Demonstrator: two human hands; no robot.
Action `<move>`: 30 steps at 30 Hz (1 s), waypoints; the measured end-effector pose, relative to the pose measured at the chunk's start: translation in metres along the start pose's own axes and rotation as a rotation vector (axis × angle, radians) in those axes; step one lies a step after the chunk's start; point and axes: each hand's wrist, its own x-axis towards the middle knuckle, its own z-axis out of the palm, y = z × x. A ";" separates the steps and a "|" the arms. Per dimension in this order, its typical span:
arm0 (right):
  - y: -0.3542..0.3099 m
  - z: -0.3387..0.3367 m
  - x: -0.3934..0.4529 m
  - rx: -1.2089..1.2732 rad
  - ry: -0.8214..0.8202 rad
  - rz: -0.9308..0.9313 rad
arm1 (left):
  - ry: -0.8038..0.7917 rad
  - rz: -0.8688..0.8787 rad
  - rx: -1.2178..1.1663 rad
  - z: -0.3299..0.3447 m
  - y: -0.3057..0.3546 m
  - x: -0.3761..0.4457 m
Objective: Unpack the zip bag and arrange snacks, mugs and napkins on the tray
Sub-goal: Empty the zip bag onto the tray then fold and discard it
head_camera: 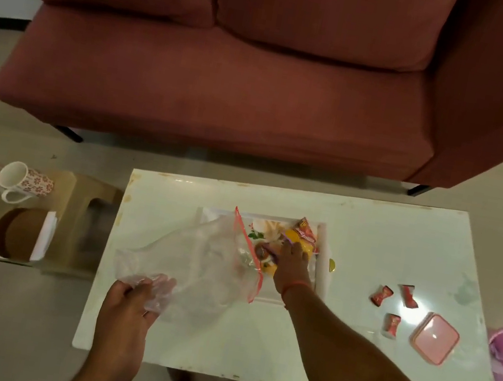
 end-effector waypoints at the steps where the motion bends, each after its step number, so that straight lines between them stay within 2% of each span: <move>1: 0.001 0.004 -0.002 -0.018 -0.053 -0.012 | 0.008 0.007 0.005 0.000 -0.001 -0.003; 3: 0.003 0.009 -0.014 -0.002 -0.108 -0.029 | 0.027 0.014 0.016 -0.002 -0.004 -0.008; 5: 0.005 0.009 -0.028 0.144 -0.074 -0.024 | 0.040 0.020 0.019 -0.006 -0.001 -0.013; 7: 0.006 0.001 -0.046 0.347 -0.073 -0.010 | 0.042 0.019 0.016 -0.009 0.005 -0.020; 12: -0.009 -0.055 -0.109 1.014 -0.240 0.035 | 0.025 0.040 -0.018 -0.019 0.031 -0.039; 14: -0.015 -0.079 -0.133 1.162 -0.273 0.030 | 0.006 0.043 -0.044 -0.024 0.046 -0.044; 16: -0.022 -0.099 -0.154 1.170 -0.222 -0.034 | -0.005 0.038 -0.073 -0.027 0.059 -0.046; 22: -0.065 -0.152 -0.214 1.025 0.099 -0.231 | -0.077 -0.025 -0.188 -0.047 0.107 -0.044; 27: -0.113 -0.184 -0.264 1.043 0.314 -0.291 | -0.080 -0.056 -0.294 -0.068 0.140 -0.034; 30: -0.144 -0.200 -0.287 1.010 0.409 -0.357 | -0.101 -0.070 -0.255 -0.078 0.156 -0.023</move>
